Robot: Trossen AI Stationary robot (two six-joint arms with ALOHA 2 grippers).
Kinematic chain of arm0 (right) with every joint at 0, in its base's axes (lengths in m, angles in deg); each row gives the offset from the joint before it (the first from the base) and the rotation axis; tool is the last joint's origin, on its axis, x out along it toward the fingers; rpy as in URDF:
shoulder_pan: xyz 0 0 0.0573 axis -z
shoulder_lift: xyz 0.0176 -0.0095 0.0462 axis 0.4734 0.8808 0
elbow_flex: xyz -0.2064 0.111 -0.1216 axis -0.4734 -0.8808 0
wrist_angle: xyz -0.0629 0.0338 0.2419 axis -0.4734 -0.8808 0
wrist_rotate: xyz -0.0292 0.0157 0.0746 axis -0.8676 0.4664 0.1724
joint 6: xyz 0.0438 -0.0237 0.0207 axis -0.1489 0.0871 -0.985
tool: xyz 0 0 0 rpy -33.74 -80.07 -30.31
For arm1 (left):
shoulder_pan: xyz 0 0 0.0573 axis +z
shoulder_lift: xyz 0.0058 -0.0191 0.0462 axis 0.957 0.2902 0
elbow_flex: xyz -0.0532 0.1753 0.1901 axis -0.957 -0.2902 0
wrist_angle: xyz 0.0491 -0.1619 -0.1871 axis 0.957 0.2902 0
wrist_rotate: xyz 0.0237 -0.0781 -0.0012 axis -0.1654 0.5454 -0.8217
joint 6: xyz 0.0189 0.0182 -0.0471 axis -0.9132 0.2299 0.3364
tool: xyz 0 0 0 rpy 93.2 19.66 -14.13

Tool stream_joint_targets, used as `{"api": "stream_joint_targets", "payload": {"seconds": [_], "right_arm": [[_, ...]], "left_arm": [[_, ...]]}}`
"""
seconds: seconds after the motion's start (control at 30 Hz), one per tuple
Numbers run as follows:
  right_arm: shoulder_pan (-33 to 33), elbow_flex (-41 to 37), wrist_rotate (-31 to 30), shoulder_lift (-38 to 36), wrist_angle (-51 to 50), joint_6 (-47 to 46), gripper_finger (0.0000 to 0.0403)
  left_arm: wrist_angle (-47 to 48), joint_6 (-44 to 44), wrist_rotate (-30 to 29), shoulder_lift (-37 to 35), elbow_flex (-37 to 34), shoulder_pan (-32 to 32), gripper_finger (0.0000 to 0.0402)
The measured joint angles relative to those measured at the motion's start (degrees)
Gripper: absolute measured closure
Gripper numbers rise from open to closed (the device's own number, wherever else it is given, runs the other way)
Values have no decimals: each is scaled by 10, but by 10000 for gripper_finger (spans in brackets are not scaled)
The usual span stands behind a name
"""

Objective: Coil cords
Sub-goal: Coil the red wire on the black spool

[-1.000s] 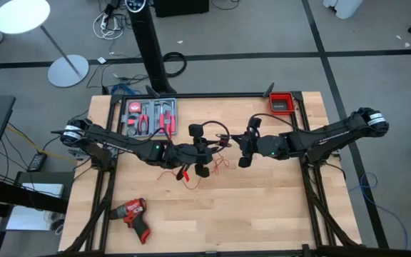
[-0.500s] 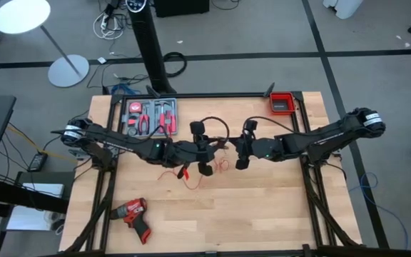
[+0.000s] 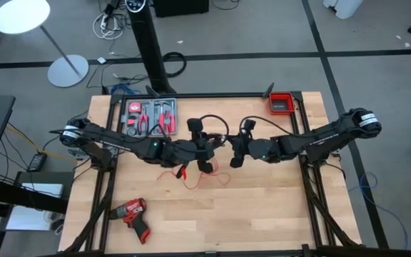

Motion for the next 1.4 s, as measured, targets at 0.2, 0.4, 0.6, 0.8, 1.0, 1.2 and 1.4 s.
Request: {"api": "stream_joint_targets", "payload": {"seconds": [0.2, 0.4, 0.6, 0.8, 1.0, 1.2, 1.4], "right_arm": [[-29, 0, -64, -20, -17, 56, 403], [-58, 0, -84, -63, -30, 78, 403], [-87, 0, -125, -97, -48, 78, 403], [-91, 0, -126, -103, -2, 78, 403], [-82, 0, -124, -99, 70, 79, 403], [-82, 0, -116, -99, 117, 88, 403], [-82, 0, -115, -99, 123, 88, 403]], "left_arm": [[66, 62, 0, 0, 7, -9, 300], [83, 115, 2, 0, -11, -10, 300], [99, 134, 3, 0, -12, -10, 300], [86, 164, 63, 0, -12, -4, 300], [80, 227, 78, 2, -12, 10, 300], [63, 272, 81, 15, -13, 27, 300], [3, 279, 140, 15, -13, 37, 300]]}}
